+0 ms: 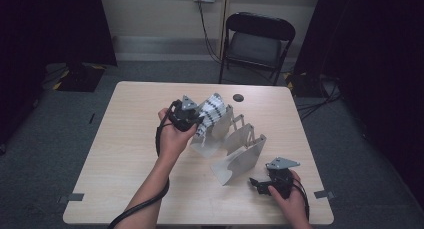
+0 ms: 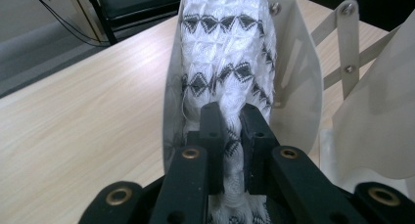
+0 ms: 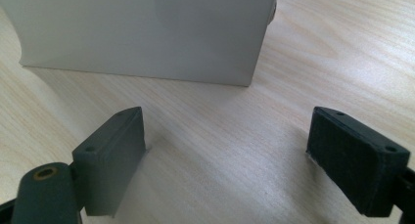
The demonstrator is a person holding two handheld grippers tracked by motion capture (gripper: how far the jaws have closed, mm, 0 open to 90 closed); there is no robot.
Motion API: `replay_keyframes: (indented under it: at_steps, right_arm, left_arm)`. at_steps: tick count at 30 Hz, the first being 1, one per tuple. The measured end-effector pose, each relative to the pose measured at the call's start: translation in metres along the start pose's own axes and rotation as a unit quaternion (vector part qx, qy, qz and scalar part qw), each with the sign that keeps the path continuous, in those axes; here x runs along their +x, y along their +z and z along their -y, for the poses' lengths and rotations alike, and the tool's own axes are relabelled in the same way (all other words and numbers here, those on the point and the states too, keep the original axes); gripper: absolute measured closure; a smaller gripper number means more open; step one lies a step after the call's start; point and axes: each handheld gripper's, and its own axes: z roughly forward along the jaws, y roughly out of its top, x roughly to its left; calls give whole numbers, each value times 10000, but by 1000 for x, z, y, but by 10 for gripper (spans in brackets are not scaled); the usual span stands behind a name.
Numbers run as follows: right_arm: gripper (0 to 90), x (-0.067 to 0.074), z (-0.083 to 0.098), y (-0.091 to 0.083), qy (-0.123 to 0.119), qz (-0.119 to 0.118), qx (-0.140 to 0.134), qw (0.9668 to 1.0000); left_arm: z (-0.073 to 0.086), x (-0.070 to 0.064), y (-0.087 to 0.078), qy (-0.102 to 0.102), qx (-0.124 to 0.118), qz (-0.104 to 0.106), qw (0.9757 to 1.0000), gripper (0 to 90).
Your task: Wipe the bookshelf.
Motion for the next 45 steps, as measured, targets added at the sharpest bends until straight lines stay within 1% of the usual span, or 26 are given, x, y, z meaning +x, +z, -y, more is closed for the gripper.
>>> replay_keyframes:
  at_steps: [5, 14, 17, 21, 23, 24, 26, 30, 31, 32, 33, 34, 35, 36, 38, 39, 40, 42, 43, 45]
  right_arm:
    - [136, 0, 0, 0, 0, 4, -6, 10000]
    - [136, 0, 0, 0, 0, 4, -6, 10000]
    - [136, 0, 0, 0, 0, 4, -6, 10000]
    - [136, 0, 0, 0, 0, 4, -5, 10000]
    - [136, 0, 0, 0, 0, 4, -5, 10000]
    - [136, 0, 0, 0, 0, 5, -5, 10000]
    - [136, 0, 0, 0, 0, 4, -5, 10000]
    - [136, 0, 0, 0, 0, 4, -6, 10000]
    - [136, 0, 0, 0, 0, 4, -6, 10000]
    - [136, 0, 0, 0, 0, 4, -6, 10000]
    - [136, 0, 0, 0, 0, 4, -6, 10000]
    - [136, 0, 0, 0, -1, 5, -6, 10000]
    - [136, 0, 0, 0, 0, 5, -5, 10000]
    - [136, 0, 0, 0, 0, 4, -6, 10000]
    - [136, 0, 0, 0, 0, 5, -6, 10000]
    - [136, 0, 0, 0, 2, 5, -5, 10000]
    - [136, 0, 0, 0, 0, 4, -6, 10000]
    - [136, 0, 0, 0, 1, 5, -6, 10000]
    - [136, 0, 0, 0, -1, 5, -5, 10000]
    - [136, 0, 0, 0, 0, 5, -5, 10000]
  left_arm:
    - [9, -2, 11, -16, 75, 2, 10000, 827]
    - [23, -6, 26, -117, 171, 49, 9998, 826]
    - [31, -8, 31, -125, 218, 43, 9997, 826]
    - [43, -11, 39, -207, 309, 80, 9993, 826]
    - [48, -11, 42, -266, 314, 96, 9991, 826]
    - [51, -11, 44, -267, 371, 92, 9989, 826]
    - [55, -12, 46, -296, 401, 86, 9987, 826]
    - [63, -13, 50, -244, 506, 94, 9984, 826]
    - [65, -14, 51, -291, 497, 97, 9983, 826]
    - [66, -14, 51, -288, 544, 86, 9981, 826]
    - [68, -13, 52, -238, 581, 82, 9980, 826]
    - [71, -14, 53, -329, 575, 106, 9977, 826]
    - [74, -13, 53, -359, 592, 120, 9975, 826]
    - [76, -13, 54, -315, 590, 128, 9977, 826]
    - [80, -13, 54, -345, 644, 140, 9972, 826]
    - [81, -13, 54, -389, 648, 152, 9970, 826]
    - [82, -13, 53, -385, 666, 166, 9969, 826]
    - [81, -12, 51, -326, 702, 166, 9969, 826]
    - [81, -13, 50, -372, 692, 196, 9967, 826]
    - [78, -15, 46, -317, 688, 231, 9969, 826]
